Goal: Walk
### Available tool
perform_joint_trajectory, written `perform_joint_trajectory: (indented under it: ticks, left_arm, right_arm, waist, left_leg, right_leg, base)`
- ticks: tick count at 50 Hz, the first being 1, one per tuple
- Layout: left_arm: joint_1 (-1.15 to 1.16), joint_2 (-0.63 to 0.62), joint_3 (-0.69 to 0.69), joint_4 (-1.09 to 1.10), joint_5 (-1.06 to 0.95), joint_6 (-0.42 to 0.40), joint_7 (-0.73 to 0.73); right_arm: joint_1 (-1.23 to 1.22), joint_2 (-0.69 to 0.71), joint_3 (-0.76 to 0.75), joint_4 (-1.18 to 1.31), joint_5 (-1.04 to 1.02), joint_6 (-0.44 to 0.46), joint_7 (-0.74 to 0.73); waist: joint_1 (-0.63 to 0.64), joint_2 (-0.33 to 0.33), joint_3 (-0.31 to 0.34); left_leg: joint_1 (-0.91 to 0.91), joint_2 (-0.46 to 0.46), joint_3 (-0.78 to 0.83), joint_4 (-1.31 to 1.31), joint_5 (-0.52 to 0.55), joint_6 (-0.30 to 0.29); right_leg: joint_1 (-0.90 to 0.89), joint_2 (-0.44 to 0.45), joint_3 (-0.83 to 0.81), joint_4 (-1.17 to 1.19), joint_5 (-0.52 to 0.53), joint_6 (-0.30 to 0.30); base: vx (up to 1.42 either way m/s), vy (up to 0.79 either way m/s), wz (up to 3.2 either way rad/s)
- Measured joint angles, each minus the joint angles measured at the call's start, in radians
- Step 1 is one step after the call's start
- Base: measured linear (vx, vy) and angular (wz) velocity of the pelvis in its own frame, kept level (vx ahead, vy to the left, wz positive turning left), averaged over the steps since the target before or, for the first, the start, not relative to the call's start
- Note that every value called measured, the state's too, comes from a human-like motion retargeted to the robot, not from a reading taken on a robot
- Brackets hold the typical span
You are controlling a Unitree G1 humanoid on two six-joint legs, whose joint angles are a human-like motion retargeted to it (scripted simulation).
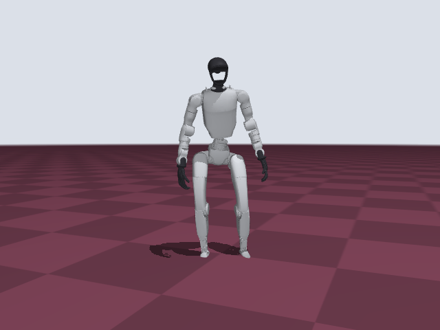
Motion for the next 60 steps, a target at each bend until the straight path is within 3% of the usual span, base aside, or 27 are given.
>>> perform_joint_trajectory:
  ticks: [18,38,60]
  left_arm:
    - [-0.02,0.037,-0.057,0.033,0.101,0.008,0.0]
    - [-0.002,0.006,-0.199,-0.017,0.231,-0.015,-0.091]
    - [-0.006,-0.006,-0.237,0.027,0.3,-0.021,-0.148]
  right_arm:
    - [-0.023,0.047,0.113,-0.077,-0.094,-0.011,0.035]
    - [-0.007,0.057,0.154,-0.068,-0.162,-0.007,0.041]
    - [0.041,0.064,0.137,-0.003,-0.214,-0.008,0.042]
  waist:
    - [-0.029,-0.108,-0.059]
    - [-0.044,-0.115,-0.109]
    - [-0.057,-0.137,-0.094]
  left_leg:
    - [0.074,-0.05,-0.027,-0.05,0.017,0.018]
    - [0.253,-0.126,-0.052,-0.223,0.066,0.031]
    - [0.423,-0.165,-0.076,-0.355,0.101,0.049]
  right_leg:
    - [0.051,-0.056,-0.023,0.074,-0.025,-0.026]
    - [0.175,-0.136,-0.052,0.11,-0.089,-0.061]
    - [0.285,-0.178,-0.04,0.159,-0.127,-0.082]
  base:
    - [0.02,0.03,0.27]
    - [0.04,0.02,0.31]
    - [0.01,0.0,0.08]
